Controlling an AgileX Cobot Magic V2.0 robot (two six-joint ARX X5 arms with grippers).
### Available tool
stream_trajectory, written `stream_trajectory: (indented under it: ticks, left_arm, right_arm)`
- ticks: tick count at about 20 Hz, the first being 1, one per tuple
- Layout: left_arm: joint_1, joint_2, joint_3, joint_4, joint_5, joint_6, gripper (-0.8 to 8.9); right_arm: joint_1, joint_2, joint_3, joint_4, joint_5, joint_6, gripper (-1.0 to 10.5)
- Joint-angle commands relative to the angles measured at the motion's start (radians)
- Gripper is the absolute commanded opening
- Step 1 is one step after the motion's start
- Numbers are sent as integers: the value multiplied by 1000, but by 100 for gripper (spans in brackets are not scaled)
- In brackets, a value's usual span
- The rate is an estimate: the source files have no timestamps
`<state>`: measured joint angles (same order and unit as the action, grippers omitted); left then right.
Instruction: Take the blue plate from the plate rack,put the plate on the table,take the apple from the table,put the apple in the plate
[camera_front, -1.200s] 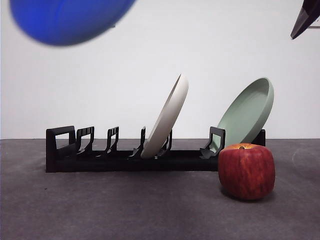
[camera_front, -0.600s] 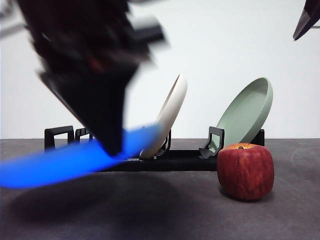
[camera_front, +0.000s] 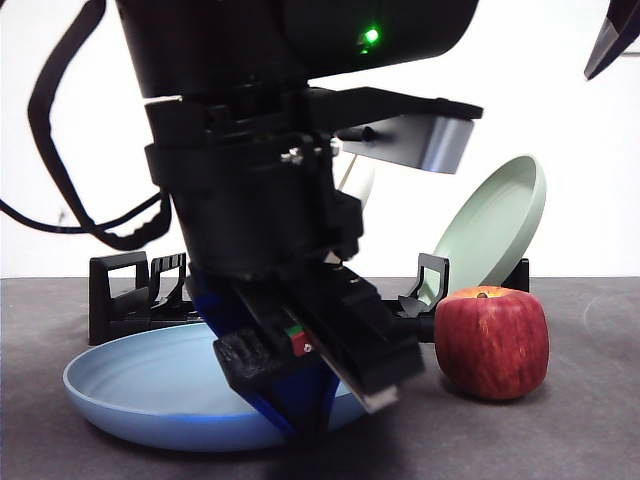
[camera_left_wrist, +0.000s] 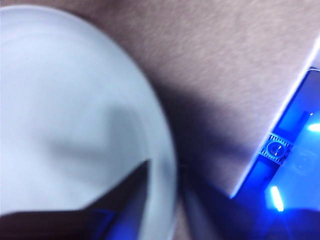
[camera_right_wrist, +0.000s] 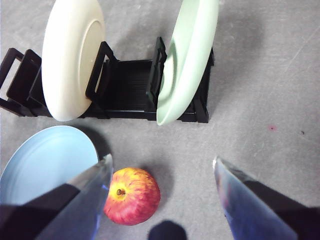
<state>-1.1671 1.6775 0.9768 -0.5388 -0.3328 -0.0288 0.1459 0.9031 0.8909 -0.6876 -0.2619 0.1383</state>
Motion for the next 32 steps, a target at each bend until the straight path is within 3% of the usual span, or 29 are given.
stream_trajectory:
  ticks: [1, 2, 4, 6, 8, 10, 12, 19, 26, 27, 31, 32]
  left_arm:
    - [4, -21, 44, -35, -5, -48, 411]
    - [4, -40, 78, -56, -5, -55, 410]
    - [4, -91, 158, -95, -7, -55, 409]
    - [4, -157, 242, -136, -22, -54, 409]
    - [7, -236, 310, -183, -129, -53, 409]
    - [29, -336, 341, -212, -256, -50, 409]
    - [71, -451, 341, -226, -311, -50, 408]
    - [274, -814, 341, -287, -320, -57, 408]
    - [332, -977, 341, -396, -320, -80, 407]
    - [332, -977, 341, -432, -320, -85, 407]
    - [332, -959, 338, -551, -316, -164, 407]
    - [332, -952, 338, -570, -317, -181, 407]
  right_arm:
    - [23, 3, 2, 6, -2, -9, 357]
    - [42, 3, 2, 5, -1, -16, 384]
    - [88, 14, 11, 5, 2, -20, 544]
    - [142, 45, 42, 0, 6, -26, 572]
    - [203, 99, 89, -17, 31, -41, 572]
    - [266, 173, 145, -55, 110, -55, 572]
    - [317, 259, 187, -86, 153, -62, 572]
    - [400, 541, 197, -80, 242, -88, 570]
    - [402, 740, 197, -77, 232, -81, 561]
    - [402, 754, 197, -78, 223, -70, 533]
    - [402, 761, 197, -96, 103, -61, -15]
    - [406, 761, 197, -104, 108, -61, -9]
